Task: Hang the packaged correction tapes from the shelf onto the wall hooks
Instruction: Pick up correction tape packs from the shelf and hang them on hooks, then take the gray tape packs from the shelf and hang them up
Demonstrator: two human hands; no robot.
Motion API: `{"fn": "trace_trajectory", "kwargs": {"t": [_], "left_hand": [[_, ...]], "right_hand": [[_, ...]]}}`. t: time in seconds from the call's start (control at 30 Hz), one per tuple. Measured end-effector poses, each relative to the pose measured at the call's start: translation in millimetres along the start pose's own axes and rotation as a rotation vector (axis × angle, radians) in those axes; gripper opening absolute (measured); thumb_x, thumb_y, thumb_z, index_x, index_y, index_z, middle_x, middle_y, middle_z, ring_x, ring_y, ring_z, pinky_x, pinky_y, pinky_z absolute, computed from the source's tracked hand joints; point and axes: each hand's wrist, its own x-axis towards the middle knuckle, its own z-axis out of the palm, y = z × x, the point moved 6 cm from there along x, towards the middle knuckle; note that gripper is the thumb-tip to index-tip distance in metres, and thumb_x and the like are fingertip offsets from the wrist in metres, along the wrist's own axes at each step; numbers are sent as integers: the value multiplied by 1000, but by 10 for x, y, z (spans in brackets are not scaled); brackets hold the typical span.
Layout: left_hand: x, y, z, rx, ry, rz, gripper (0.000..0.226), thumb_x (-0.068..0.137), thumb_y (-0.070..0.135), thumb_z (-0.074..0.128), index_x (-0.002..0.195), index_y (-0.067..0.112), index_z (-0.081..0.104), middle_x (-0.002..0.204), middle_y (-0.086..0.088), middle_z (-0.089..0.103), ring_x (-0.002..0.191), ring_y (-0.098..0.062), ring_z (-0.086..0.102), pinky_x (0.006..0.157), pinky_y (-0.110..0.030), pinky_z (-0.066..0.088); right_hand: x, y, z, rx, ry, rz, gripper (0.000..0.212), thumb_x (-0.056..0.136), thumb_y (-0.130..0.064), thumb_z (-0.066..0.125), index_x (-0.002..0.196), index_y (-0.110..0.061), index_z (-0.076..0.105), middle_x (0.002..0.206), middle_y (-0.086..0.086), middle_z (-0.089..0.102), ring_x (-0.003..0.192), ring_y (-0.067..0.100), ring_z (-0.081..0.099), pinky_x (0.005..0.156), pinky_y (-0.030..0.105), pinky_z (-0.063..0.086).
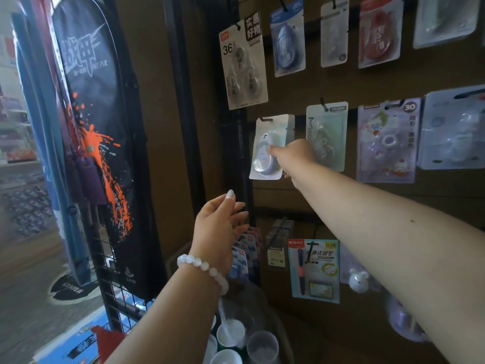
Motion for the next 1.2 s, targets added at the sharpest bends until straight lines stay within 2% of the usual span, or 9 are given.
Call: {"fn": "trace_trajectory", "kwargs": {"t": [0.17, 0.3, 0.4, 0.5, 0.6, 0.73, 0.83, 0.97, 1.2], "left_hand": [[35, -71, -65, 32, -11, -9, 16, 97, 25, 59, 108, 15, 64, 83, -4, 68, 69, -12, 67, 61, -25, 52], [73, -141, -113, 126, -10, -23, 10, 96, 23, 60, 99, 15, 66, 71, -2, 66, 60, -10, 61, 59, -25, 50], [85, -203, -131, 216, -3, -31, 9, 96, 22, 61, 95, 14, 65, 72, -3, 64, 57, -10, 57, 59, -26, 49], [79, -286, -121, 352, -5, -17, 8, 96, 21, 61, 97, 14, 64, 77, -4, 63, 61, -11, 57, 56, -25, 47], [21, -398, -73, 531, -24, 8, 6, 95, 21, 62, 96, 15, 63, 81, -4, 64, 67, -14, 61, 54, -23, 47], [-131, -738, 55, 677, -61, -50, 5, 94, 17, 62, 98, 14, 61, 83, -5, 65, 61, -12, 60, 46, -20, 46], [-269, -1102, 155, 837, -128, -74, 8, 92, 20, 65, 92, 21, 57, 92, -4, 67, 66, -14, 63, 49, -19, 45], [-509, -1648, 237, 879, -213, -172, 13, 88, 19, 69, 85, 20, 57, 80, -4, 67, 55, -17, 64, 60, -35, 58], [-868, -2621, 209, 962, -263, -381, 9, 88, 30, 67, 86, 24, 61, 80, -5, 72, 73, -24, 72, 73, -39, 63]], "right_hand": [[160, 50, 5, -77, 1, 63, 38, 85, -44, 62, 105, -12, 53, 74, 2, 53, 79, 25, 64, 82, 35, 57], [174, 90, 30, -145, -13, 88, 37, 89, -37, 58, 111, -8, 56, 88, 8, 61, 77, 26, 66, 67, 29, 55], [57, 221, 20, -145, -2, 100, 43, 88, -34, 60, 117, -4, 53, 95, 9, 62, 77, 26, 67, 69, 35, 60], [-164, 358, -111, -187, 77, 21, 51, 87, -42, 60, 123, -9, 44, 91, 2, 55, 65, 18, 57, 57, 33, 54], [-466, 510, -222, -191, 80, -79, 42, 87, -47, 58, 112, -15, 47, 91, -2, 55, 72, 18, 54, 54, 28, 40], [-897, 798, -345, -88, 78, -149, 28, 86, -44, 60, 98, -19, 54, 84, -3, 61, 79, 19, 60, 67, 34, 49], [-1265, 1105, -397, -74, 73, -186, 21, 89, -41, 57, 90, -21, 56, 75, -8, 59, 75, 13, 59, 70, 39, 54], [-1631, 1735, -439, -156, 98, -160, 18, 90, -38, 56, 84, -21, 56, 72, -12, 58, 74, 14, 60, 67, 36, 53], [-1957, 3127, -551, -258, 68, 137, 23, 89, -36, 58, 75, -19, 50, 67, -4, 56, 68, 20, 53, 60, 31, 39]]}}
